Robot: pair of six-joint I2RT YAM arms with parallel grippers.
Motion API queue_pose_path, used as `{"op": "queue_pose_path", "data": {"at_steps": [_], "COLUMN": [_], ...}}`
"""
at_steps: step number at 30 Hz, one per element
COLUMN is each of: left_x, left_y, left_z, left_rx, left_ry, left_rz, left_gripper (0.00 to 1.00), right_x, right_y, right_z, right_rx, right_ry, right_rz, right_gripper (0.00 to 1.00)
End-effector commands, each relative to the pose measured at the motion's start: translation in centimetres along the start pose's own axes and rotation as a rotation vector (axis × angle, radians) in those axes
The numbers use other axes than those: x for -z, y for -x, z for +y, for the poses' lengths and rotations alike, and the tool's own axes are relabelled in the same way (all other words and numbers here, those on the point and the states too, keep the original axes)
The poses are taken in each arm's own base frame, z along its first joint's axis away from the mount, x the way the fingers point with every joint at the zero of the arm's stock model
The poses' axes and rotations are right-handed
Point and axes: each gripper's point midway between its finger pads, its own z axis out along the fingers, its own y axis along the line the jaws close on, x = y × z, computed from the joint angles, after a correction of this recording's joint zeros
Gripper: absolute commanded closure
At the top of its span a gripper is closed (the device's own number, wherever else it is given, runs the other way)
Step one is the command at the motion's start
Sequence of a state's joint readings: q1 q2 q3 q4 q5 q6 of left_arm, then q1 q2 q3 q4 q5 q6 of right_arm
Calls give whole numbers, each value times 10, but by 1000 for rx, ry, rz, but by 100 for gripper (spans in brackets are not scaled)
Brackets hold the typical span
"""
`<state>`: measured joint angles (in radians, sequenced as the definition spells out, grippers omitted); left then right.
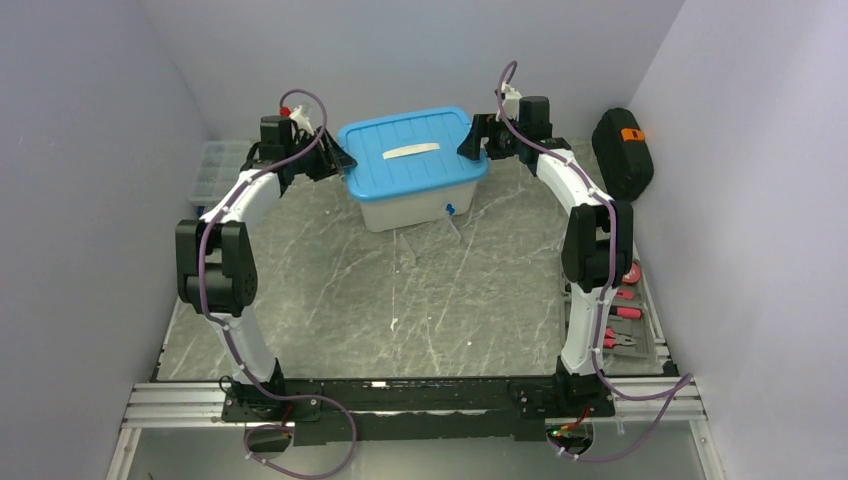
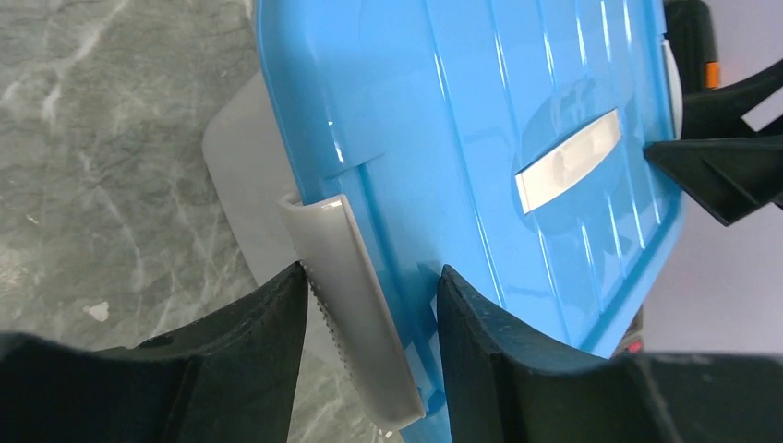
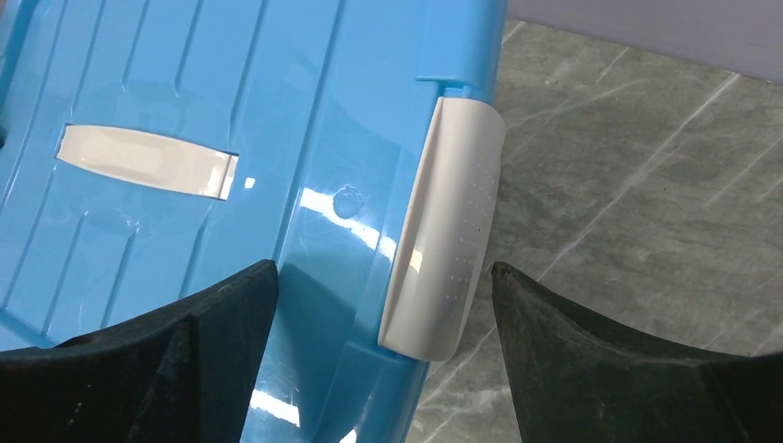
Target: Organize the chemistry lab equipment
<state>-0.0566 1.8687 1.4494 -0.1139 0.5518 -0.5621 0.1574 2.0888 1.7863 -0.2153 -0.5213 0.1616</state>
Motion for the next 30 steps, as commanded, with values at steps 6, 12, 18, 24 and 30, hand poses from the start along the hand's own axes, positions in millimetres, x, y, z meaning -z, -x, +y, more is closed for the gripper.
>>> {"op": "queue_pose_path", "data": {"at_steps": [6, 12, 18, 24, 30], "left_x": [-7, -8, -4, 7, 20], "left_y": [-27, -31, -39, -53, -73], "left_z": [4, 3, -3, -14, -30], "left_rx": [-182, -217, -214, -192, -163], "left_ry": [158, 186, 178, 152, 109], "left_rz": [103, 121, 130, 132, 136], "left_gripper": [59, 64, 69, 71, 71], "right_x": [0, -1, -3, -9, -17], "right_y": [-15, -17, -23, -31, -35], "right_z": [-7, -8, -6, 9, 28], "right_rx": [0, 1, 29, 64, 107], "right_ry": [-37, -46, -50, 20, 100], "right_rz": [37, 45, 65, 90, 114], "right_gripper": [15, 15, 22, 34, 38]}}
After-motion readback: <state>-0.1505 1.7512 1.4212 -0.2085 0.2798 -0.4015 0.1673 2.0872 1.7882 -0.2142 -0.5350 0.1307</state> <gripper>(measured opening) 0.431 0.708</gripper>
